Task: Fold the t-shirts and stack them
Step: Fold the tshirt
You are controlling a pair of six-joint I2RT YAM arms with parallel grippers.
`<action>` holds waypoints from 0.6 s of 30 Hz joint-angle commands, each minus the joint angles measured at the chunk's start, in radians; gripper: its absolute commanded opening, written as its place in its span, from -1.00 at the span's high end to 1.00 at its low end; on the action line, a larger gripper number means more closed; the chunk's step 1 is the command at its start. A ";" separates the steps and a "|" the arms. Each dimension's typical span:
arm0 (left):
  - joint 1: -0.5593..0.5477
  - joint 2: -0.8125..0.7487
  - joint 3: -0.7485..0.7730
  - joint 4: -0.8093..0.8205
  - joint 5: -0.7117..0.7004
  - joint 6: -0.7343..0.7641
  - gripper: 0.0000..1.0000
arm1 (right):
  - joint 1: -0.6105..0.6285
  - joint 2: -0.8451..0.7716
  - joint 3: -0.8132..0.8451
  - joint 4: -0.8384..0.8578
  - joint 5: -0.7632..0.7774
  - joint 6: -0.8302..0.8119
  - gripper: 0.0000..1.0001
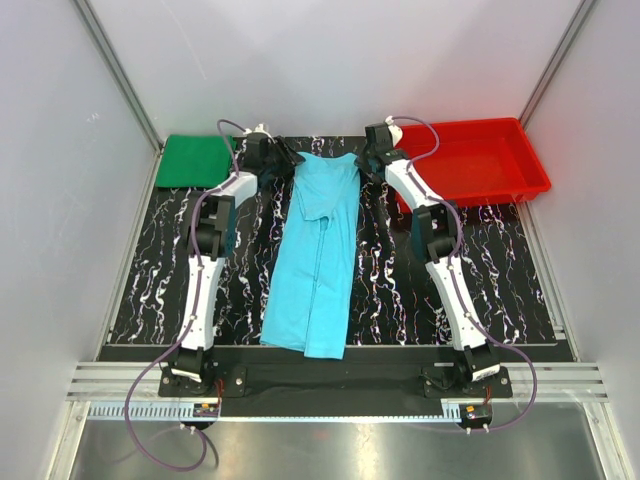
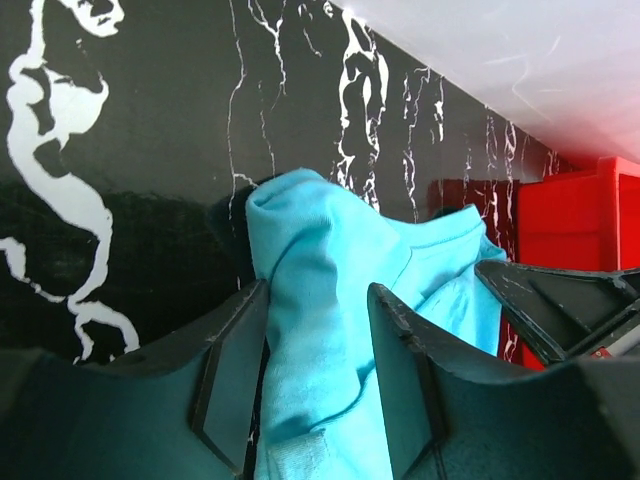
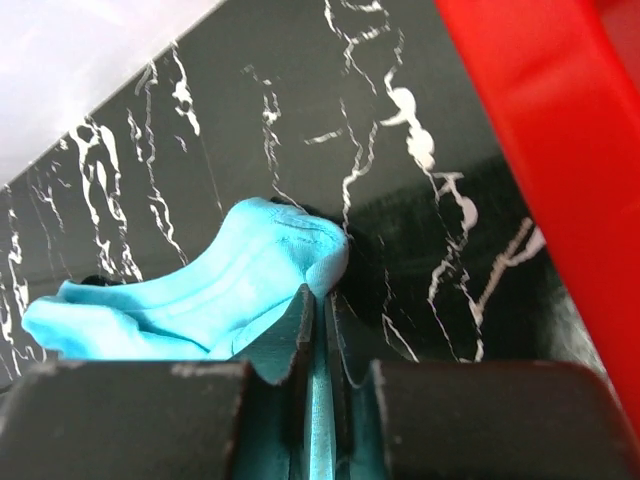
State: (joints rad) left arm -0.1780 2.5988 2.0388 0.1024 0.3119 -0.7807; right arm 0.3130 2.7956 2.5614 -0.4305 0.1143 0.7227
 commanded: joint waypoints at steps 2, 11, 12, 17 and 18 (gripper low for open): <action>0.008 0.021 0.066 0.069 0.018 -0.014 0.01 | -0.005 0.036 0.075 0.113 0.032 -0.012 0.81; 0.040 0.136 0.210 0.108 0.042 -0.121 0.42 | -0.005 0.041 0.095 0.157 -0.056 0.026 0.39; 0.041 0.148 0.225 0.112 0.047 -0.130 0.53 | -0.006 0.038 0.098 0.153 -0.061 0.027 0.34; 0.055 0.178 0.277 0.131 0.024 -0.129 1.00 | -0.006 -0.019 0.094 0.102 -0.071 -0.006 0.01; 0.058 0.173 0.278 0.128 0.010 -0.120 1.00 | -0.006 -0.042 0.092 0.081 -0.071 -0.015 -0.01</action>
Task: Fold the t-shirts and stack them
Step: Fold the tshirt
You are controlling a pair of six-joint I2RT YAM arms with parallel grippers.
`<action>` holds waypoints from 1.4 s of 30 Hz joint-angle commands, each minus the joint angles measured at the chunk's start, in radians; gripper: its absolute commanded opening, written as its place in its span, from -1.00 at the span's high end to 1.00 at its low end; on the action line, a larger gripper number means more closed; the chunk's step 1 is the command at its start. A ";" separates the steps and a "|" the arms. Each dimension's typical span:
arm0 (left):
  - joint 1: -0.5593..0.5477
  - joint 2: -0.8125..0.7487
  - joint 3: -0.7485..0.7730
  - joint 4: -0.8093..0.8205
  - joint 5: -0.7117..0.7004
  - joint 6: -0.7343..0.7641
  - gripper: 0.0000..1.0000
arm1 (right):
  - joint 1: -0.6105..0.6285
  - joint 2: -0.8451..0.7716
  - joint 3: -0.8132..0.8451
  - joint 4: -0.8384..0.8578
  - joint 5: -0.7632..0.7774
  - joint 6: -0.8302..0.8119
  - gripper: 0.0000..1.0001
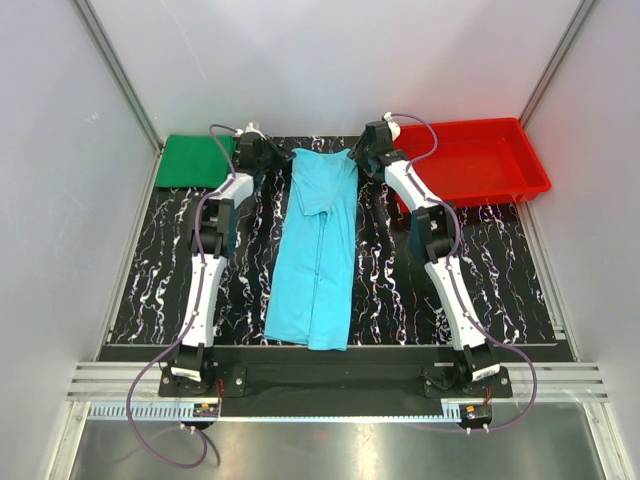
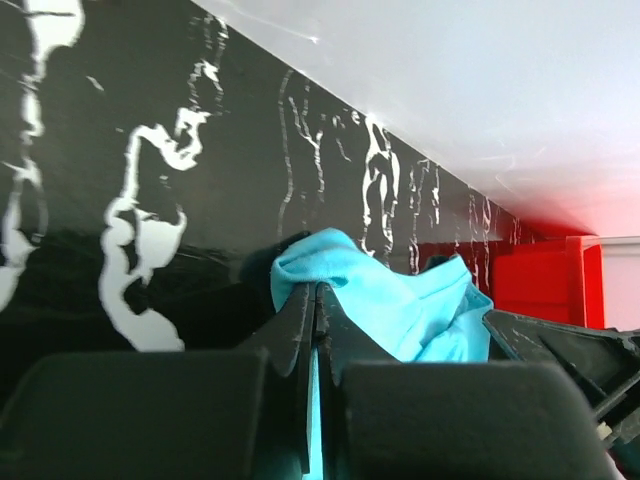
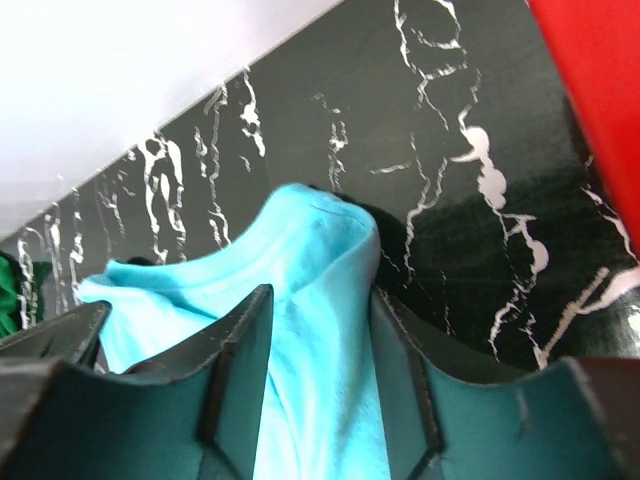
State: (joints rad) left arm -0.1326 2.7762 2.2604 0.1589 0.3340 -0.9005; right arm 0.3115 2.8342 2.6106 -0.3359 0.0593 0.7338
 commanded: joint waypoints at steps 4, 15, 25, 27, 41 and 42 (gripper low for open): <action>0.019 -0.024 0.079 0.016 -0.035 0.080 1.00 | -0.006 -0.140 0.042 -0.087 -0.035 -0.079 -0.06; 0.022 -0.387 -0.217 -0.151 0.030 0.244 -0.49 | -0.005 -0.477 -0.209 -0.437 -0.145 -0.257 -0.29; 0.002 -0.961 -0.783 -0.493 0.102 0.468 -0.11 | 0.029 -0.942 -0.861 -0.453 -0.404 -0.241 -0.43; -0.030 -1.117 -0.910 -0.557 0.077 0.497 -0.11 | 0.049 -1.053 -1.059 -0.382 -0.469 -0.228 -0.43; -0.244 -1.708 -1.664 -0.743 0.002 0.273 -0.34 | 0.294 -1.440 -1.895 0.125 -0.684 0.110 -0.53; -0.266 -1.713 -1.664 -0.752 -0.016 0.252 -0.37 | 0.308 -1.449 -1.922 0.150 -0.682 0.160 -0.50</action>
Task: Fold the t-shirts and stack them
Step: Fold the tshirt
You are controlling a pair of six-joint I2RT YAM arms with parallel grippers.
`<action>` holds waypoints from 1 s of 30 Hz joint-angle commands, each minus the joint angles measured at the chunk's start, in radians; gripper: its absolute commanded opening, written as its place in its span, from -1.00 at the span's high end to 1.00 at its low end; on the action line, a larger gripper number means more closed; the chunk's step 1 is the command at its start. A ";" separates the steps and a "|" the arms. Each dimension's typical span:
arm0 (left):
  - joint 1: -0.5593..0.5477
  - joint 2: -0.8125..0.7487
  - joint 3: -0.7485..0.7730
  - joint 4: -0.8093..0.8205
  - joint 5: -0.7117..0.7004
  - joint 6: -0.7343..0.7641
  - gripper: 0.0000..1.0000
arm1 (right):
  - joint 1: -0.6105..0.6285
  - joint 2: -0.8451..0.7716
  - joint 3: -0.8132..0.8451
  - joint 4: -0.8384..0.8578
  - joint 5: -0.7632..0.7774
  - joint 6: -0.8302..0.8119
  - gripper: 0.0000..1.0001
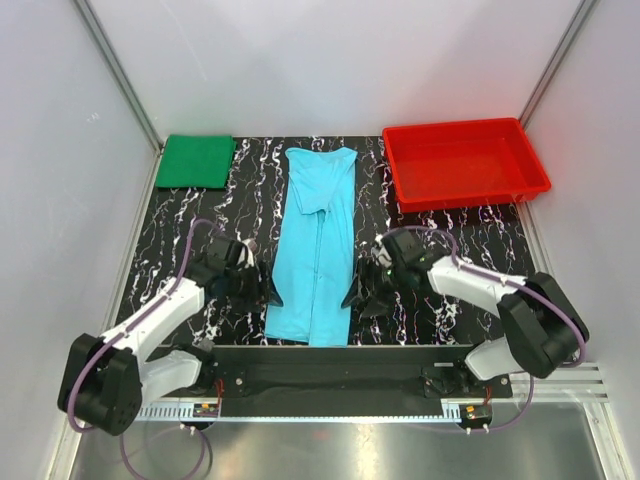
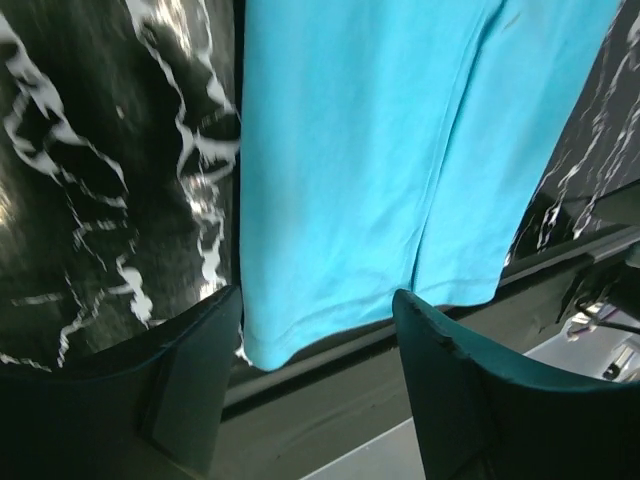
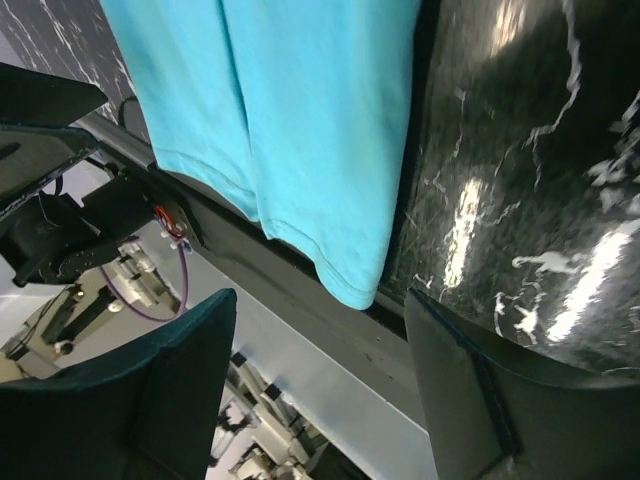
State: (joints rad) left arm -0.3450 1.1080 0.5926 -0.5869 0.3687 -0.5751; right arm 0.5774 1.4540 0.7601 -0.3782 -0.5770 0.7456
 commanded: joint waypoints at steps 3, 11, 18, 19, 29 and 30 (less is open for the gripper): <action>-0.074 0.002 0.001 -0.066 -0.091 -0.130 -0.35 | 0.087 -0.093 -0.166 0.283 -0.038 0.218 -0.36; -0.078 -0.033 -0.092 -0.056 -0.152 -0.227 -0.26 | 0.164 -0.067 -0.288 0.369 0.046 0.330 -0.12; -0.080 0.076 -0.125 0.012 -0.103 -0.223 -0.06 | 0.185 -0.053 -0.318 0.403 0.081 0.356 -0.08; -0.081 0.078 -0.129 0.004 -0.112 -0.229 -0.06 | 0.187 -0.057 -0.324 0.409 0.080 0.360 -0.09; -0.089 0.009 -0.201 -0.008 -0.139 -0.321 0.29 | 0.231 -0.047 -0.360 0.453 0.115 0.417 -0.09; -0.089 0.006 -0.209 -0.005 -0.140 -0.327 0.35 | 0.234 -0.040 -0.358 0.463 0.117 0.420 -0.08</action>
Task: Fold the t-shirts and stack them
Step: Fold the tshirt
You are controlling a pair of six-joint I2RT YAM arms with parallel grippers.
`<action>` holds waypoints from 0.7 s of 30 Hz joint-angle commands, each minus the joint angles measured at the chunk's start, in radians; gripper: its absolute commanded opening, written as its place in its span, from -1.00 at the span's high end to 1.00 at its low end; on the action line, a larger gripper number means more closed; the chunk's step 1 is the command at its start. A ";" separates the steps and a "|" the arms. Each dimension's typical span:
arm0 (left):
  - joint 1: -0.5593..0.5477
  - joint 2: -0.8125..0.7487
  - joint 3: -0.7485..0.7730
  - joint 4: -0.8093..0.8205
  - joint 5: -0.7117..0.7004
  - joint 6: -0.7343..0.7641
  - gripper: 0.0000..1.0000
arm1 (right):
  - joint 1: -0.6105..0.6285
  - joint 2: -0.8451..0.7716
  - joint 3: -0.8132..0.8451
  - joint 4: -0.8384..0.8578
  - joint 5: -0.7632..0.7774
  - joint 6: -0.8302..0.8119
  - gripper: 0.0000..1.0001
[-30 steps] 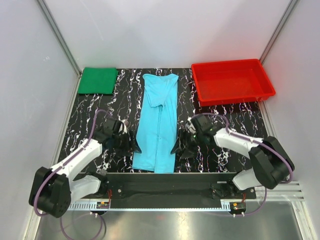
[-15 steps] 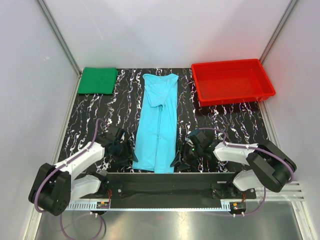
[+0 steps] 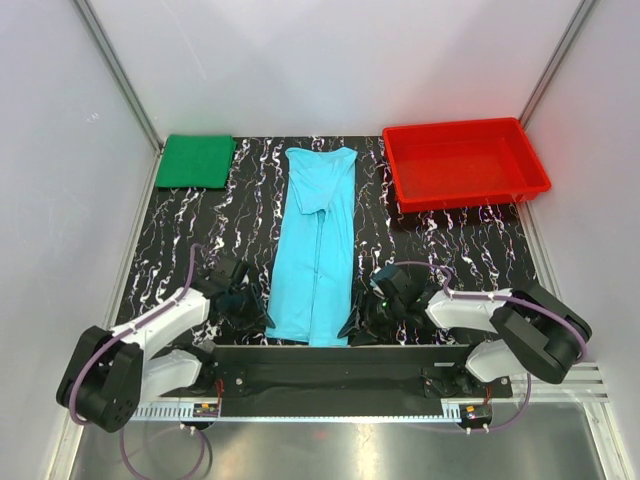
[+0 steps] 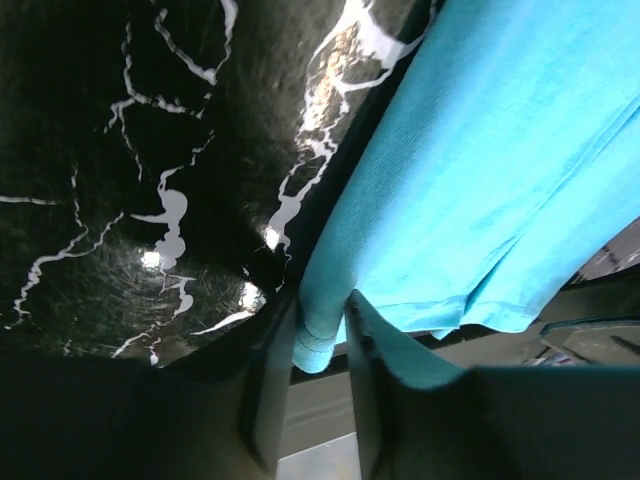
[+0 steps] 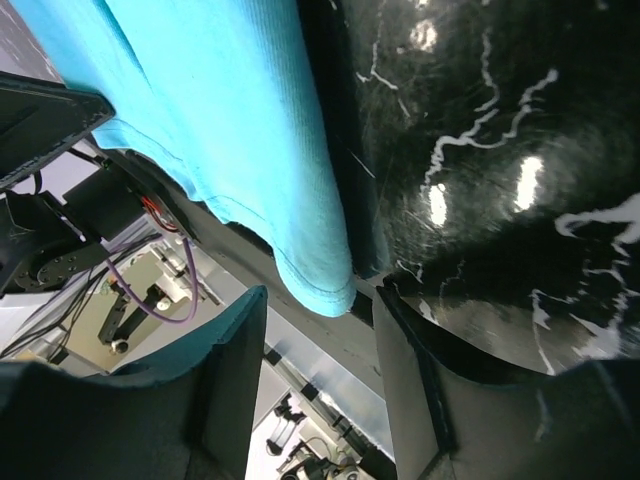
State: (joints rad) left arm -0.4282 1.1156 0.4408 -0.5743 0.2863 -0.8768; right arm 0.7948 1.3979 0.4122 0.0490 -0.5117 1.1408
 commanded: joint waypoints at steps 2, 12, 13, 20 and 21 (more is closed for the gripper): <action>-0.006 -0.010 -0.071 -0.002 -0.052 -0.046 0.45 | 0.024 0.044 -0.010 0.067 0.049 0.039 -0.07; -0.006 -0.053 -0.149 0.059 -0.006 -0.083 0.98 | 0.032 0.053 -0.010 0.031 0.097 0.050 0.49; -0.007 -0.059 -0.155 0.071 0.014 -0.085 1.00 | 0.032 0.027 -0.006 -0.027 0.111 0.043 0.75; -0.049 -0.111 -0.227 0.099 0.073 -0.142 1.00 | 0.032 -0.157 0.010 -0.290 0.206 -0.036 1.00; -0.059 -0.120 -0.234 0.105 0.080 -0.151 1.00 | 0.032 -0.169 0.008 -0.299 0.205 -0.041 1.00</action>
State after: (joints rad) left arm -0.4587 0.9993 0.2806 -0.3908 0.4076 -1.0111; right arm 0.8181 1.2842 0.4095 -0.1207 -0.3698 1.1511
